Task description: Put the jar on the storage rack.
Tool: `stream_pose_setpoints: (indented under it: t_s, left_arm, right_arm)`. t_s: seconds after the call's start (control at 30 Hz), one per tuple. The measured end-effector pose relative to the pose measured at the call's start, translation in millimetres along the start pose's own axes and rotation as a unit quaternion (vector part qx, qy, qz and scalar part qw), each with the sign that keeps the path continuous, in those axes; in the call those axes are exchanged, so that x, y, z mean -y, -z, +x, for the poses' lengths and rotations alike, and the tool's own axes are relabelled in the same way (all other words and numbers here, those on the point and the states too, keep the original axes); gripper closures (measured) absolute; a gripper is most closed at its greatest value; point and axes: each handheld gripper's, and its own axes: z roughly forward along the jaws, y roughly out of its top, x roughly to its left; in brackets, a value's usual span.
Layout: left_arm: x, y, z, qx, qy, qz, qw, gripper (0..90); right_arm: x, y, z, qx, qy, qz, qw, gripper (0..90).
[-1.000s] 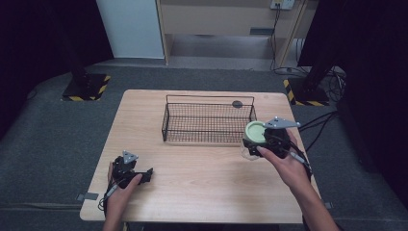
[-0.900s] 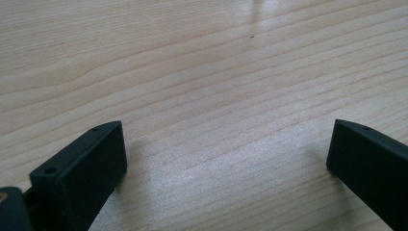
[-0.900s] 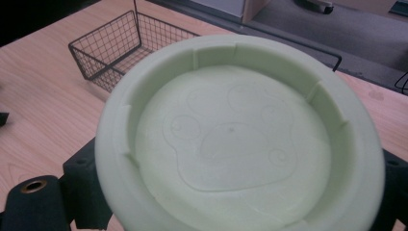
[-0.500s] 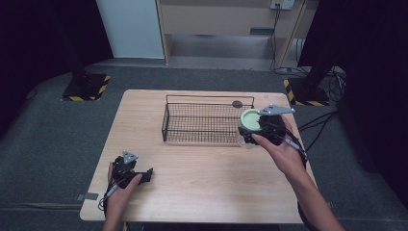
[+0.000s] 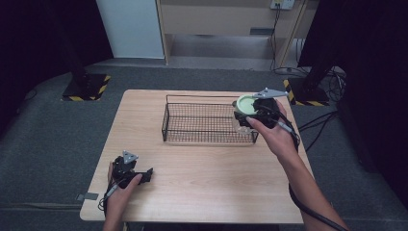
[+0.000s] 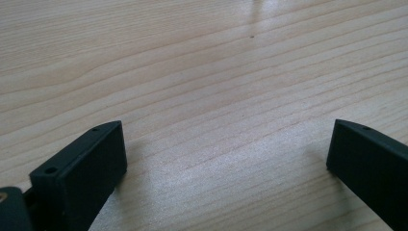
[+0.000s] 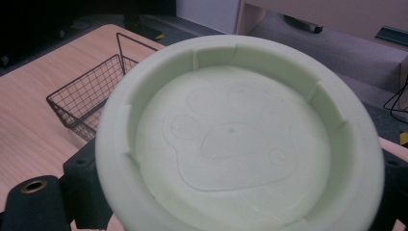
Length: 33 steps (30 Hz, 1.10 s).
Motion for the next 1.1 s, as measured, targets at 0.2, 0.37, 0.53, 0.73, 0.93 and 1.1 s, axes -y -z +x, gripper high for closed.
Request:
stream_pose_setpoints:
  t_s: [0.2, 0.37, 0.53, 0.73, 0.93, 1.1]
  left_arm:
    - [0.0, 0.0, 0.0, 0.0, 0.0, 0.0, 1.0, 0.0]
    - [0.0, 0.0, 0.0, 0.0, 0.0, 0.0, 1.0, 0.0]
    - [0.0, 0.0, 0.0, 0.0, 0.0, 0.0, 1.0, 0.0]
    - [0.0, 0.0, 0.0, 0.0, 0.0, 0.0, 1.0, 0.0]
    - [0.0, 0.0, 0.0, 0.0, 0.0, 0.0, 1.0, 0.0]
    - [0.0, 0.0, 0.0, 0.0, 0.0, 0.0, 1.0, 0.0]
  right_arm:
    - [-9.6, -20.9, -2.9, 0.007, -0.005, 0.004, 1.0, 11.6]
    - [-12.8, -33.4, -4.2, 0.009, -0.007, 0.008, 0.9999, 11.6]
    - [-16.7, -42.1, -5.4, 0.013, -0.01, 0.009, 0.9998, 11.6]
    - [-22.4, -52.9, -9.2, 0.018, -0.016, 0.01, 0.9997, 11.6]
    - [-25.3, -59.5, -12.0, 0.022, -0.022, 0.011, 0.9995, 11.6]
    - [-26.5, -64.9, -14.0, 0.025, -0.024, 0.015, 0.9993, 11.6]
